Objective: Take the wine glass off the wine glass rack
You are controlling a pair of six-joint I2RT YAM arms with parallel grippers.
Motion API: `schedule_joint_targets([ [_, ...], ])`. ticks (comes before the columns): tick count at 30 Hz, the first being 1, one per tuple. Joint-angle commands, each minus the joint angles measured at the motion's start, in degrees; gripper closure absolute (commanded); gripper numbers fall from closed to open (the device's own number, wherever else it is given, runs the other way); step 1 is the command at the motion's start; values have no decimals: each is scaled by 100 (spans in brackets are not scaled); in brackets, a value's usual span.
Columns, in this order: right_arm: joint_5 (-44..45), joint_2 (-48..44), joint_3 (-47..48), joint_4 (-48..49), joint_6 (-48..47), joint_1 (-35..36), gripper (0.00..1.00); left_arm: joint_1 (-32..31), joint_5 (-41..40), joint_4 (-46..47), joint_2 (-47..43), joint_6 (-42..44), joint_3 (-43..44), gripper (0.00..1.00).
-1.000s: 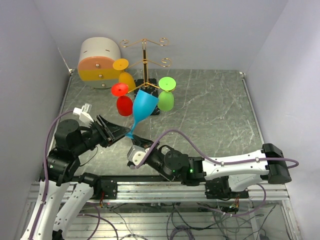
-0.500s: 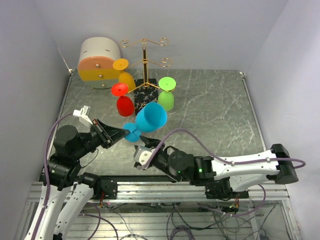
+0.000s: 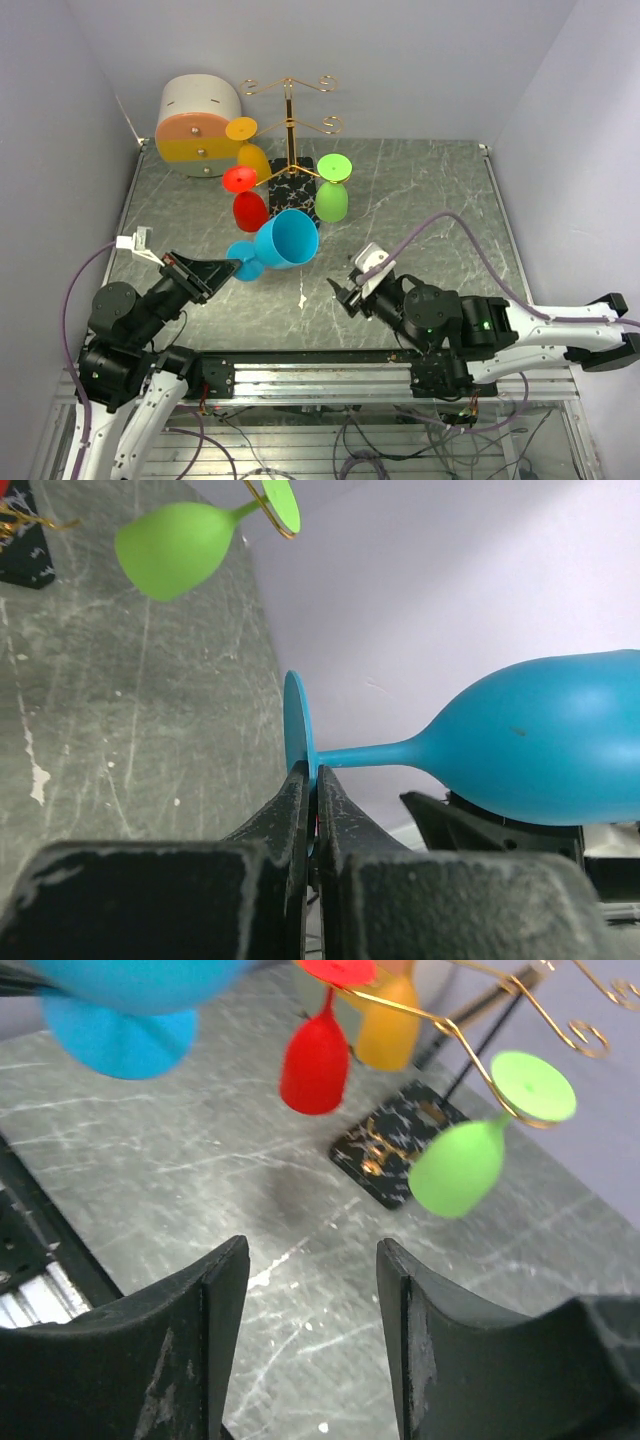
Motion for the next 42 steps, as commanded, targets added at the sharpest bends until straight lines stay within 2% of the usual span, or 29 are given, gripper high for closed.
schedule_joint_targets([
  [1,1247,239,365,-1001,656,-238,42,-5,-415,-165,-238,428,7,93],
  [4,1024,684,897,-1320,888,-1206,44,-3,-488,-304,-326,479,-4,93],
  [8,-663,871,1484,-1391,1239,-3010,50,-6,-593,-543,-352,622,113,93],
  [10,-1527,856,1809,-1375,1433,-3451,61,-1,-647,-691,-346,711,187,93],
  [12,-2492,855,2055,-1337,1545,-3530,83,-6,-633,-728,-323,745,194,93],
  [13,-3134,866,2177,-1327,1601,-3532,88,-6,-590,-713,-299,755,190,93],
  [14,-3615,875,2290,-1322,1637,-3532,89,-1,-550,-695,-253,784,187,93],
  [15,-4053,899,2413,-1330,1675,-3534,85,-5,-515,-683,-201,817,192,93],
  [17,-4762,959,2595,-1345,1765,-3532,60,-6,-460,-659,-100,880,206,93],
  [18,-5064,985,2639,-1341,1813,-3532,52,-6,-440,-643,-45,907,215,93],
  [20,-5474,1058,2714,-1341,1872,-3532,44,-6,-385,-584,32,963,226,93],
  [27,-5537,1563,2916,-1646,1889,-3533,42,-5,-302,-452,243,1093,354,93],
  [33,-5569,1821,2935,-1593,1868,-3532,44,-6,-267,-412,274,1110,438,93],
  [34,-5639,1844,2922,-1562,1870,-3532,48,-6,-261,-408,278,1109,445,93],
  [36,-5810,1912,2937,-1507,1861,-3532,67,-6,-252,-407,278,1112,442,93],
  [38,-5889,1978,2985,-1513,1861,-3533,97,-6,-284,-434,282,1132,441,92],
  [39,-5846,2001,3015,-1537,1876,-3532,100,-6,-309,-459,301,1154,459,87],
  [42,-5496,1931,3060,-1536,1890,-3533,100,-6,-510,-731,407,1362,600,58],
])
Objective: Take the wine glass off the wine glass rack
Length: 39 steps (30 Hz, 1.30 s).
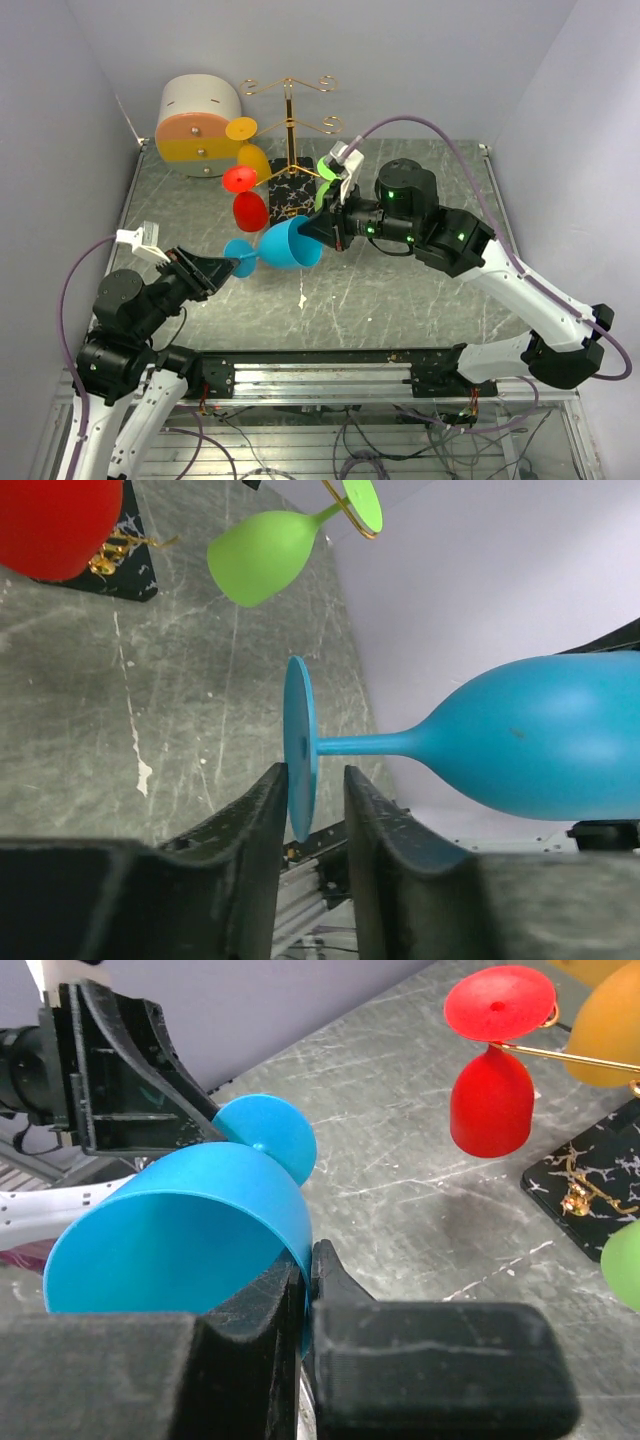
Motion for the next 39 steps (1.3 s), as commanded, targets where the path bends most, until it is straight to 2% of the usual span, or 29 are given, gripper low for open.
schedule_joint_targets([
  [1,418,-79,192,49,-6,-9,100,-3,-302,-200,165,348,438,53],
  [5,1824,-387,304,153,-44,-30,100,-5,-1260,-892,362,856,916,45],
  [9,3865,-576,569,382,-357,-146,100,-5,-2148,-1049,391,1344,1135,47],
  [12,5245,-669,547,1032,-863,-365,100,-6,-2588,-887,306,1680,1096,48],
  [15,5738,-410,857,1199,-1225,-890,100,-1,-2922,-651,229,2014,944,49],
  [18,5503,330,1433,645,-1033,-1870,100,-6,-3310,-480,196,2323,690,50],
  [22,5196,1109,1549,284,-419,-3268,100,-6,-3795,-379,305,2496,487,51],
  [25,3660,1797,1922,-606,631,-4610,100,-1,-3904,-283,426,2636,372,51],
  [27,2798,2253,2180,-1162,1168,-5171,100,-6,-3983,-276,532,2695,303,51],
  [29,2273,2773,2610,-1859,1610,-5489,100,-6,-4013,-328,619,2687,216,51],
  [31,2435,3008,2765,-2301,1758,-5536,100,-6,-4014,-323,645,2656,84,52],
  [39,2852,2879,1723,-2241,1911,-5800,100,-6,-3991,-255,638,2659,-48,52],
])
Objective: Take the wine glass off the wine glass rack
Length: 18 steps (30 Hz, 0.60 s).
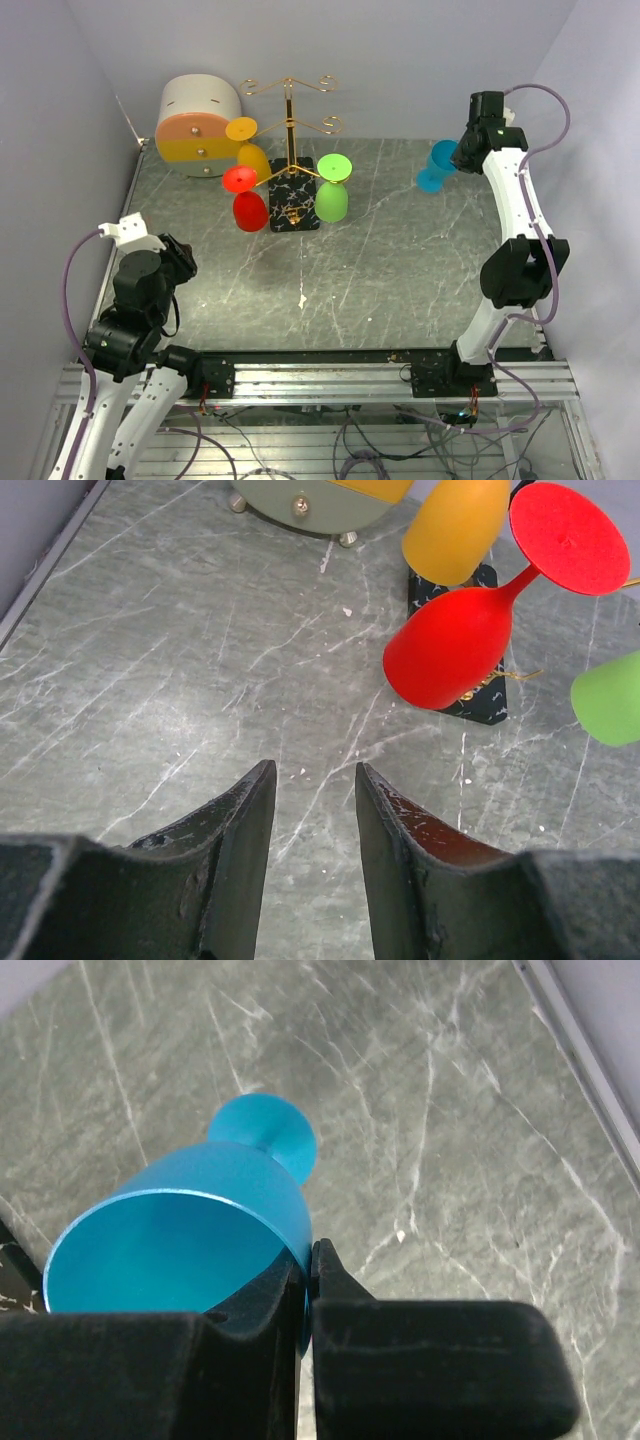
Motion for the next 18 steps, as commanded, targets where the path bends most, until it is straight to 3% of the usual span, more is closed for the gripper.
schedule_joint_targets([
  [1,107,-203,-287,-286,455,-218,100,-6,-161,216,-4,44,-41,52],
  [18,67,234,-860,-334,585,-263,100,-6,-174,199,3,60,-65,53],
])
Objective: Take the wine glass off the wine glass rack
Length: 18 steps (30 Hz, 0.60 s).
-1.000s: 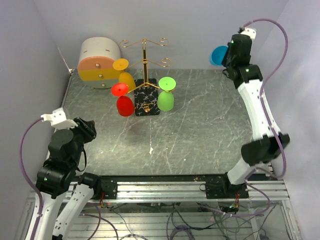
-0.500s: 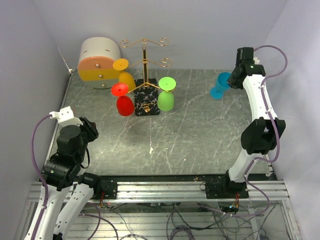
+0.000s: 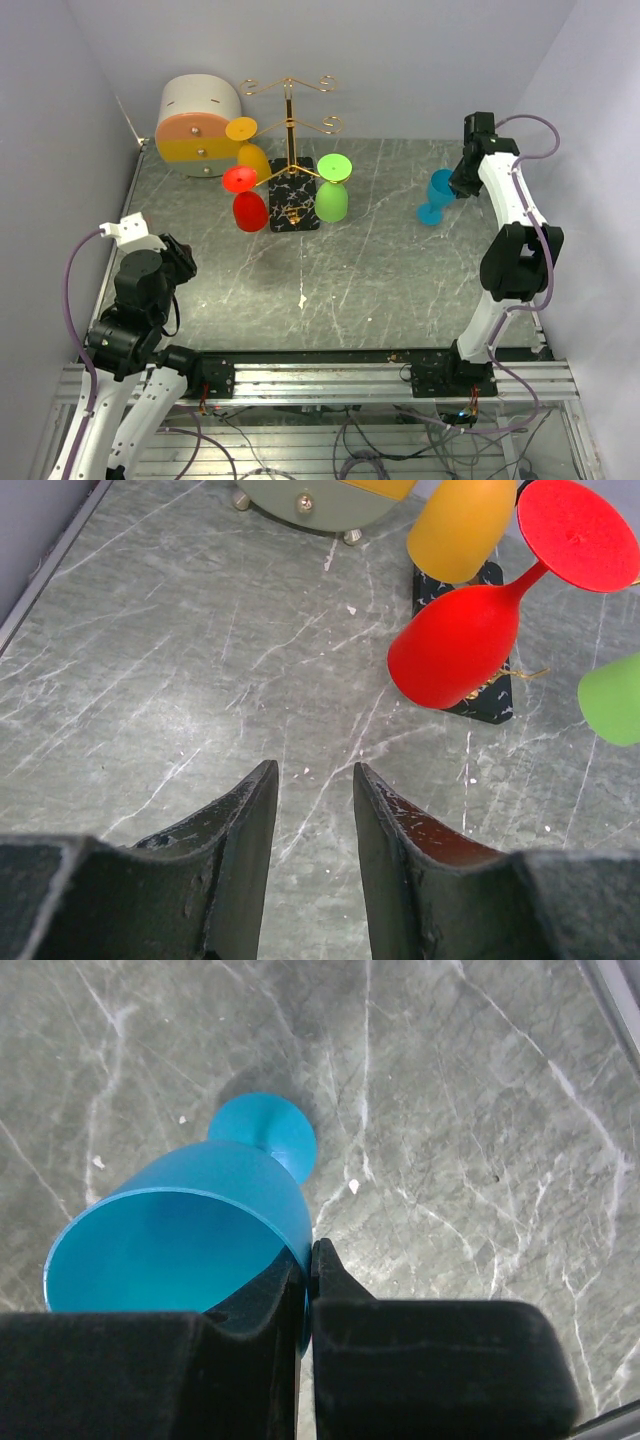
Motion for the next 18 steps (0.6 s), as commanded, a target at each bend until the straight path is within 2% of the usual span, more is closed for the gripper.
schedule_joint_targets([
  [1,86,-44,-189,93,98,-9,99,-6,-132,190,-19,69,-43,53],
  [6,137,-67,-213,96,104,-5,85,-5,-168,183,-5,69,-33,54],
  [9,213,-247,-257,170,139,2,73,-4,-169,173,-9,65,-39,54],
  [11,252,-447,-288,238,184,12,55,-6,-178,171,-14,66,-32,54],
  [13,284,-697,-296,330,262,28,33,-6,-187,169,-20,65,-42,54],
  [14,305,-830,-237,340,344,44,28,-6,-188,165,-25,59,-37,54],
  [17,422,-1308,-17,341,699,224,25,-6,-191,164,-31,54,-40,55],
  [18,285,-1552,-38,561,717,338,21,-6,-191,164,-31,49,-41,55],
])
